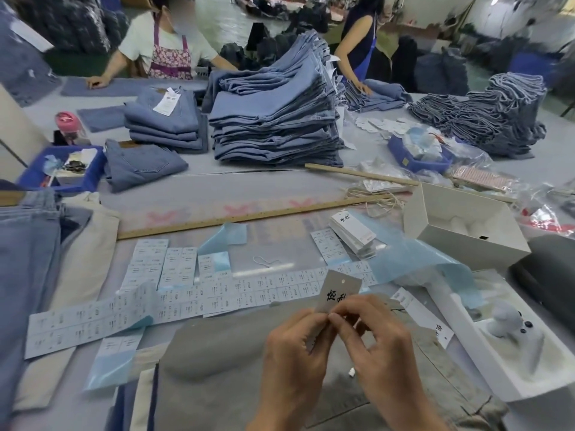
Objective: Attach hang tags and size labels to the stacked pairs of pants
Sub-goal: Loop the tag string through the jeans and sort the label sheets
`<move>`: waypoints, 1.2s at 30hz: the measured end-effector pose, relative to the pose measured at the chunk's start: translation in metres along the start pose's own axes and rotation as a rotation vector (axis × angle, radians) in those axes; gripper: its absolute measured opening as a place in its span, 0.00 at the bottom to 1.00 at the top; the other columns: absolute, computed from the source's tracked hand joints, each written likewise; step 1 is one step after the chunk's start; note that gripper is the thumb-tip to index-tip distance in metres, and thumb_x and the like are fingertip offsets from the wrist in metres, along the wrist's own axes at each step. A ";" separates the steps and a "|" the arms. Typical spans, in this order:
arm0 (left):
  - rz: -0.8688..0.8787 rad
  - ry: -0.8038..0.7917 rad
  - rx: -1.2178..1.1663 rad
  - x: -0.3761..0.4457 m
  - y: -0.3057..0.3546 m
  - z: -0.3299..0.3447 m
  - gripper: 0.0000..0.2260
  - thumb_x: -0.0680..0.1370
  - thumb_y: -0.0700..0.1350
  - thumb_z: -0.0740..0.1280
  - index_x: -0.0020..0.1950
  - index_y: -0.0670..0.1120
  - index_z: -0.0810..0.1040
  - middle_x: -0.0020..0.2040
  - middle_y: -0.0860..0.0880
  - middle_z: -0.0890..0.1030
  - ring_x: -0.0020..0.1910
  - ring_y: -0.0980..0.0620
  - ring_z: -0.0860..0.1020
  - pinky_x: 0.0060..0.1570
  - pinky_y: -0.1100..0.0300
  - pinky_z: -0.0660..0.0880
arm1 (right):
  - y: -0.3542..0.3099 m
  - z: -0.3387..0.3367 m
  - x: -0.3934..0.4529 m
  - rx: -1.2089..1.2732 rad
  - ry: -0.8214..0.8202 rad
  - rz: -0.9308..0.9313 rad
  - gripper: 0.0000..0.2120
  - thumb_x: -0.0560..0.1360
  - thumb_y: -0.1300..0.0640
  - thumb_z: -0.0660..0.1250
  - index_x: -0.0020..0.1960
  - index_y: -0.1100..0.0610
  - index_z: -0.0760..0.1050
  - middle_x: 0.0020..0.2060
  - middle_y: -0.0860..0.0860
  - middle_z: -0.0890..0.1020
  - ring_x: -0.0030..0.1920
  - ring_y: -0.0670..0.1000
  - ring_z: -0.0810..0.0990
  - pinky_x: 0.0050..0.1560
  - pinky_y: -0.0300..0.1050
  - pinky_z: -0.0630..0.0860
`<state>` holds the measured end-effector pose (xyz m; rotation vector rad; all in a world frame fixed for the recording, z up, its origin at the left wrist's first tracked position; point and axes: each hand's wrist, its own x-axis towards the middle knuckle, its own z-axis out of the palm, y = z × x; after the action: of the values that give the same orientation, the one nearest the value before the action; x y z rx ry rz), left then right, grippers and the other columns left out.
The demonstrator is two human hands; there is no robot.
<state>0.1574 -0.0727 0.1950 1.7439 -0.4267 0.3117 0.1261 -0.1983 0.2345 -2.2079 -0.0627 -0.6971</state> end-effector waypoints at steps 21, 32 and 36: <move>-0.323 -0.063 -0.292 -0.012 -0.007 -0.031 0.05 0.79 0.51 0.68 0.54 0.57 0.80 0.41 0.48 0.86 0.39 0.46 0.85 0.37 0.41 0.82 | -0.008 0.024 -0.002 0.178 0.002 0.233 0.13 0.73 0.59 0.75 0.51 0.42 0.82 0.44 0.40 0.86 0.45 0.46 0.85 0.48 0.35 0.80; -0.333 -0.139 -0.374 -0.008 -0.007 -0.042 0.23 0.77 0.40 0.70 0.65 0.65 0.78 0.55 0.53 0.85 0.54 0.51 0.85 0.44 0.52 0.85 | -0.018 0.033 0.003 0.105 -0.031 0.120 0.14 0.74 0.66 0.75 0.50 0.47 0.82 0.44 0.43 0.83 0.46 0.47 0.83 0.45 0.32 0.77; -0.310 -0.163 -0.378 -0.007 -0.003 -0.043 0.18 0.80 0.46 0.69 0.67 0.64 0.78 0.58 0.52 0.84 0.55 0.47 0.84 0.43 0.47 0.85 | -0.020 0.036 0.004 0.104 -0.014 0.116 0.10 0.74 0.64 0.75 0.49 0.50 0.82 0.44 0.43 0.83 0.45 0.48 0.83 0.44 0.34 0.78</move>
<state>0.1530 -0.0295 0.1983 1.4393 -0.3021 -0.1283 0.1407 -0.1601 0.2313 -2.0988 0.0210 -0.6005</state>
